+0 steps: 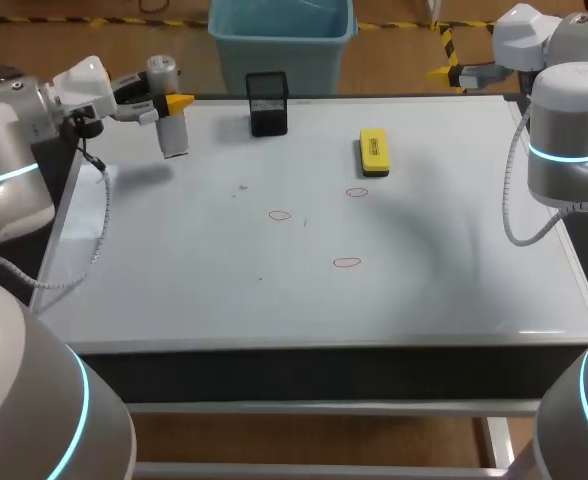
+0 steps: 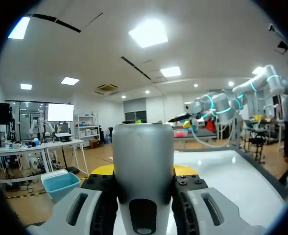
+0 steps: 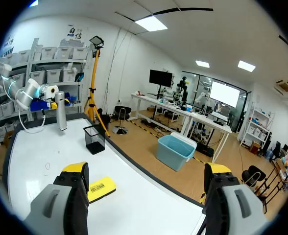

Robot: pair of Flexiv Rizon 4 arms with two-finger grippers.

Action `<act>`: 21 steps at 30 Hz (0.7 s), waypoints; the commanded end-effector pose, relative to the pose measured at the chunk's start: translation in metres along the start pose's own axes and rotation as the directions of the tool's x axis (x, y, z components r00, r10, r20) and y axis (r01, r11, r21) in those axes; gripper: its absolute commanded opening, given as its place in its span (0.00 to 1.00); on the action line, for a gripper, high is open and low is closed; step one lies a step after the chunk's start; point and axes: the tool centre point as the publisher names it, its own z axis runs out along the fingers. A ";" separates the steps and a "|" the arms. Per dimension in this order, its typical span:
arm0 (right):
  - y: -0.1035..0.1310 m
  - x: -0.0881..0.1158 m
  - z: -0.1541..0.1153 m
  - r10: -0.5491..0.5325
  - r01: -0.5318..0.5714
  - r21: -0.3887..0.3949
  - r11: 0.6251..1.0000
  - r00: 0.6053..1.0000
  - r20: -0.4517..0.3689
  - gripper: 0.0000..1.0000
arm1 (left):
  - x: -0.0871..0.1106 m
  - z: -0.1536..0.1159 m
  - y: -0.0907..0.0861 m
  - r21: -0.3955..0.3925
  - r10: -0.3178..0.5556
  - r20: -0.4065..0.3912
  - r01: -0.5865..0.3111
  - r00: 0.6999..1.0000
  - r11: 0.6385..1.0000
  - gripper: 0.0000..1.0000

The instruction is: Pick up the inspection probe, press it on each red-marked spot on the whiteboard one by one, put down the probe, pick up the eraser, and wipe off all the red marks.

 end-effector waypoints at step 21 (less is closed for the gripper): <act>0.018 0.030 0.026 -0.299 0.336 0.026 0.942 0.869 -0.394 1.00 | 0.004 0.000 -0.003 -0.002 0.003 0.297 -0.002 0.955 1.000 0.00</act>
